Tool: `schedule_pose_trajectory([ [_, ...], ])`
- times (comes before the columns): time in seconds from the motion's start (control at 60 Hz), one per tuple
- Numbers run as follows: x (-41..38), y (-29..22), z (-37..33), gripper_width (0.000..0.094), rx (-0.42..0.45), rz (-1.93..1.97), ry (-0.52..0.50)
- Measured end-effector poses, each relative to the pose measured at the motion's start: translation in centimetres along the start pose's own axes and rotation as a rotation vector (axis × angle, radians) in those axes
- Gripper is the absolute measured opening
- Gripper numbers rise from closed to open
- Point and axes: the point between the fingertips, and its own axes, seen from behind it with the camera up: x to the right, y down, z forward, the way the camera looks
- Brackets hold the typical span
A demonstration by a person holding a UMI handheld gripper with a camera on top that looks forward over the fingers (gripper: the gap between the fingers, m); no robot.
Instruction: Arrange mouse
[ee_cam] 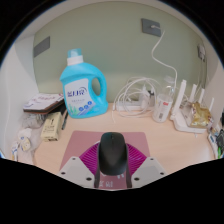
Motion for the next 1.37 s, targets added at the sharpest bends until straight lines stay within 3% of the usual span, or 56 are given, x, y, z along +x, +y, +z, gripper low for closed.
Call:
schedule_pose_trajectory([
  [0.083,-0.8,2.4,2.1,0.0365,-0.040,-0.005,0.006],
  [0.25,-1.1,3.8,3.1,0.0493,-0.078,-0.020,0.014],
  [0.283,-1.1,3.6,2.9,0.0583,-0.077,-0.021,0.020],
  [0.35,-1.4,3.1,2.0,0.0871,-0.079,-0.027,0.025],
  [0.417,-1.5,2.3,0.6,0.0824,-0.066,-0.029,0.036],
  [0.717,-3.5,-0.8,-12.3,0.0852,0.038,-0.022,0.136],
  [0.967,-5.4,1.0,-23.5,0.0848,0.088,-0.033,0.195],
  [1.367,-7.2,3.7,-28.6,0.0848,0.095,-0.027,0.185],
])
